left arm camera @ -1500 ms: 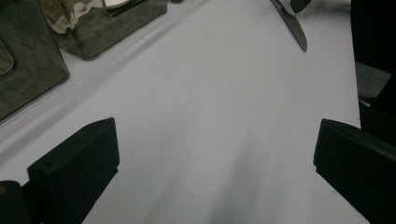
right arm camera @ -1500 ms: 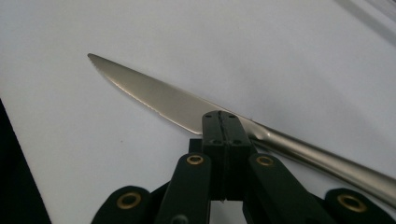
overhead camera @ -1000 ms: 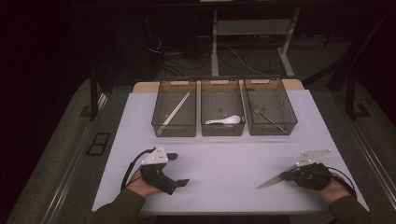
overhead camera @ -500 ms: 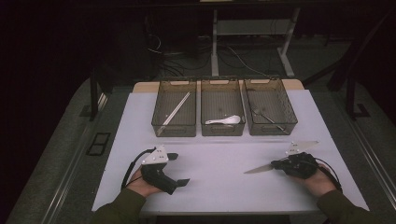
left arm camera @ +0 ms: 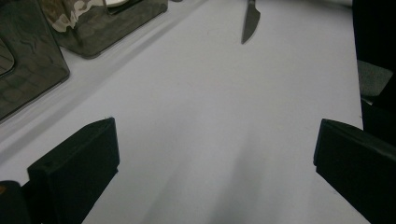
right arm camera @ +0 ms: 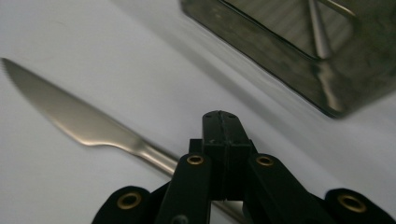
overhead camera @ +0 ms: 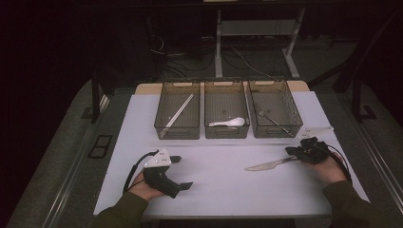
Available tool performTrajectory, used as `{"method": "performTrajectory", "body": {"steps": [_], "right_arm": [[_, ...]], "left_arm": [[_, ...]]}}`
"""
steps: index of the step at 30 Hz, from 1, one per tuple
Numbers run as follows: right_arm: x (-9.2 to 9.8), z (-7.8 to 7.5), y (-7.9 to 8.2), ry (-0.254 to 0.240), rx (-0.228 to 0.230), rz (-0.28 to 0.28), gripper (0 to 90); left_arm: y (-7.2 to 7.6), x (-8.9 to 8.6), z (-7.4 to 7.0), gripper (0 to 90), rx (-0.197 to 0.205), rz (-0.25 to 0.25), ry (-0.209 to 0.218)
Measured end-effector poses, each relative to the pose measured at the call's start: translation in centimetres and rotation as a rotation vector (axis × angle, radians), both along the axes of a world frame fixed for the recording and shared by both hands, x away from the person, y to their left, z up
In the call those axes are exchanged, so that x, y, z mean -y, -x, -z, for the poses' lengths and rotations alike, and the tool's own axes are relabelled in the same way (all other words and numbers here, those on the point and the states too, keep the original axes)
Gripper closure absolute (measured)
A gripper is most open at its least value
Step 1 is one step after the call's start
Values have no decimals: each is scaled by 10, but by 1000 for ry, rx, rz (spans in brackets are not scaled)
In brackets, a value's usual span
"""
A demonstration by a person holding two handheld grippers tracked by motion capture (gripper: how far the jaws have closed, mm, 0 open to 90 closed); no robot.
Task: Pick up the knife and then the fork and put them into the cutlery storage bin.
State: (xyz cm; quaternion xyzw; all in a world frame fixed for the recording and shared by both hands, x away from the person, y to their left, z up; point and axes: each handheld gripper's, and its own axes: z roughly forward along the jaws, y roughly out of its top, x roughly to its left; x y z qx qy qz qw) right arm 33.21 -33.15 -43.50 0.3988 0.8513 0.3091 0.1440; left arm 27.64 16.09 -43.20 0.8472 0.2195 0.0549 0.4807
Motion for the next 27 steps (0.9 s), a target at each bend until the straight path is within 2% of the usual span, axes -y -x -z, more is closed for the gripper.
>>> {"method": "performTrajectory", "body": {"steps": [2,5,10,22,27], "right_arm": [[7,3,-3,7,-19,21,897],[13,6,-3,30,-42,21,897],[18,5,1,19,-67,23,898],[18,1,22,48,-116,-53,898],[16,-2,23,57,-124,-85,896]], "left_arm": [[0,0,0,0,0,1,0],[0,1,0,0,0,1,3],[0,1,1,0,1,4,-1],[0,0,1,0,-1,-1,-5],[2,1,0,0,2,-1,-7]]}}
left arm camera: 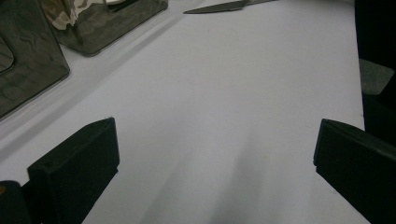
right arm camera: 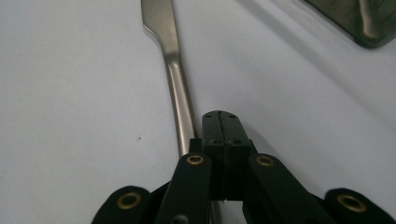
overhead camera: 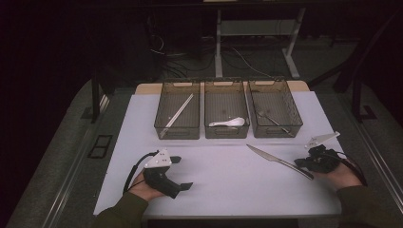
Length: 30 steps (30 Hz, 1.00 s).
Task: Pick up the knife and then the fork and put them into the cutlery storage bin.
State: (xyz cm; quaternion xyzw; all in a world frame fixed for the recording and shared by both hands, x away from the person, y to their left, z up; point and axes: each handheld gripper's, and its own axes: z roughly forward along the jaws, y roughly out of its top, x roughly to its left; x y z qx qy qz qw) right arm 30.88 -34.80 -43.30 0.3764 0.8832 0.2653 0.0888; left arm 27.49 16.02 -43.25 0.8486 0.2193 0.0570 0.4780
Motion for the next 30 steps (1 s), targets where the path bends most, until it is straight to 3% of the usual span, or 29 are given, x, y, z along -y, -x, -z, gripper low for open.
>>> {"method": "performTrajectory", "body": {"steps": [4,7,10,16,23,30], "right_arm": [[-4,-16,-3,12,-18,-40,806],[-13,-27,-6,55,-19,-85,778],[-26,-32,-12,124,-51,-134,761],[-53,-26,-30,277,-142,-220,736],[-74,-15,-40,370,-210,-262,778],[-82,-13,-44,441,-234,-261,793]], "left_arm": [[0,-1,0,0,-2,-1,-5],[-1,0,1,0,-4,-4,2],[-1,0,1,0,-6,-2,1],[-1,-1,1,0,-5,1,1],[-1,-1,1,0,-5,3,-1],[-1,1,2,0,-10,4,-2]]}}
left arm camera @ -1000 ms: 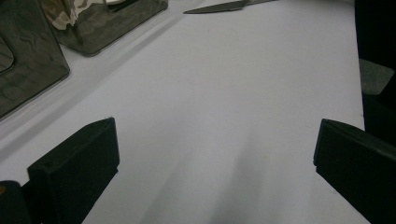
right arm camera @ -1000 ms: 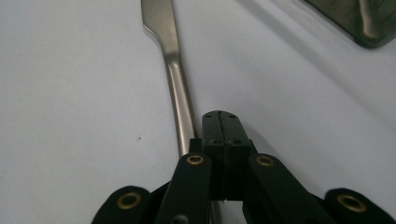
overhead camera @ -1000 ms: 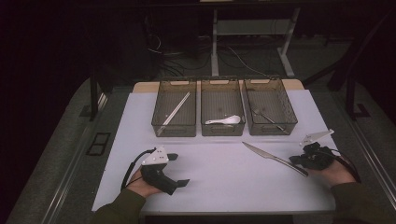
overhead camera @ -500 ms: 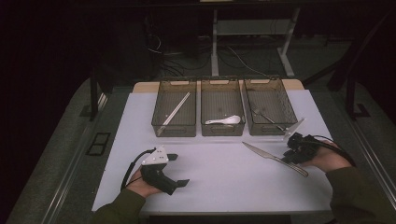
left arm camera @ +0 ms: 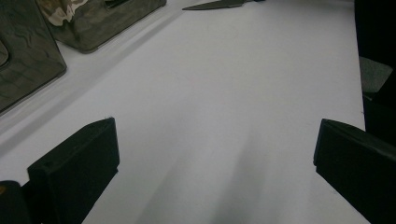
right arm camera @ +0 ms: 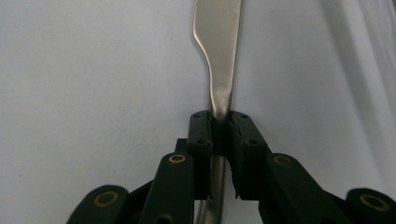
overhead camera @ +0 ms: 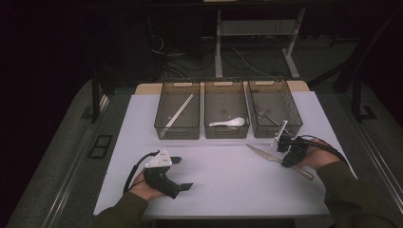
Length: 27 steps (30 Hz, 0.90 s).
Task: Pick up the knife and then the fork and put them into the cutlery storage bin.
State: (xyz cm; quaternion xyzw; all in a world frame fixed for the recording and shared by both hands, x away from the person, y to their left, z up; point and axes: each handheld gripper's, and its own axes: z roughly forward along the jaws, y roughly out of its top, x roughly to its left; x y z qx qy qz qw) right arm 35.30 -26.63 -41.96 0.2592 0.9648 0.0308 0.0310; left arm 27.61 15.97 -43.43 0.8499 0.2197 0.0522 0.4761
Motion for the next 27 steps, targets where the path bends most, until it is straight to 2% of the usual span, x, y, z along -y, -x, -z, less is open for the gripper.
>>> {"method": "performTrajectory", "body": {"steps": [4,7,10,12,17,23,27], "right_arm": [[1,0,0,-8,-3,22,798],[4,-1,2,-42,-3,31,799],[8,-6,4,-89,8,25,799],[11,-11,7,-141,2,27,800],[18,-23,13,-217,31,29,800],[26,-40,15,-306,75,58,800],[29,-52,11,-334,119,99,800]], "left_arm": [[0,-1,0,0,3,-2,0],[0,0,0,0,0,-6,3],[0,1,-1,0,-4,-7,2],[0,1,-1,0,-6,-8,0],[0,1,-1,0,-4,-5,-2],[0,1,1,0,-7,-8,-2],[0,0,0,0,-3,-5,0]]}}
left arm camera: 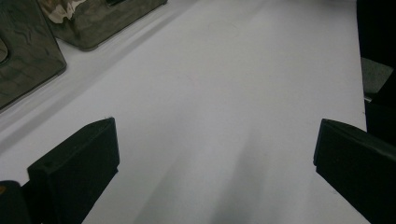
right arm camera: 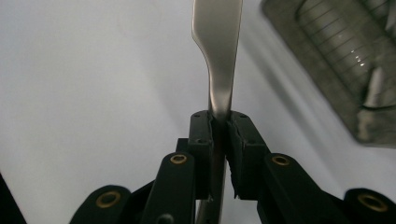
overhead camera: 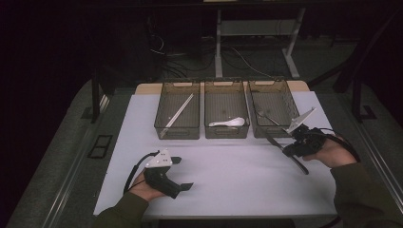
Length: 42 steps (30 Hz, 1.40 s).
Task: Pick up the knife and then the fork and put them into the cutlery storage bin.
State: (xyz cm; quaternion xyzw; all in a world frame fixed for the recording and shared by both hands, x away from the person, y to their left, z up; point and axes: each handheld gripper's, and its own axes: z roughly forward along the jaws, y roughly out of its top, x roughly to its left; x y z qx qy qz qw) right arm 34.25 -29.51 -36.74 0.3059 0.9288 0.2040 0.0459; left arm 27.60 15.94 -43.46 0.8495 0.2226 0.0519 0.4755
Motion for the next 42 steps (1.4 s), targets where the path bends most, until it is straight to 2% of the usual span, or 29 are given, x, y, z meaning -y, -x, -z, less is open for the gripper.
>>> {"method": "performTrajectory", "body": {"steps": [5,10,15,24,29,34,36,37,39,42], "right_arm": [[2,-20,-11,-19,43,48,800],[-1,-41,-29,4,90,92,800],[-4,-56,-54,26,124,120,799],[-4,-75,-102,34,163,193,799],[-4,-69,-122,17,176,228,799],[-3,-48,-133,47,161,259,798],[0,-40,-135,37,167,277,798],[2,-36,-136,28,151,286,798],[4,-26,-137,47,144,287,798],[7,-12,-138,49,114,296,797]], "left_arm": [[0,0,0,0,1,2,-1],[0,0,0,0,3,4,0],[0,0,0,0,0,3,3],[0,-1,0,0,1,8,2],[1,0,0,0,-1,9,9],[1,0,0,0,1,15,3],[1,0,0,0,0,17,4],[1,0,0,0,0,17,3],[0,0,0,0,-1,19,-1],[1,1,1,0,-4,17,1]]}}
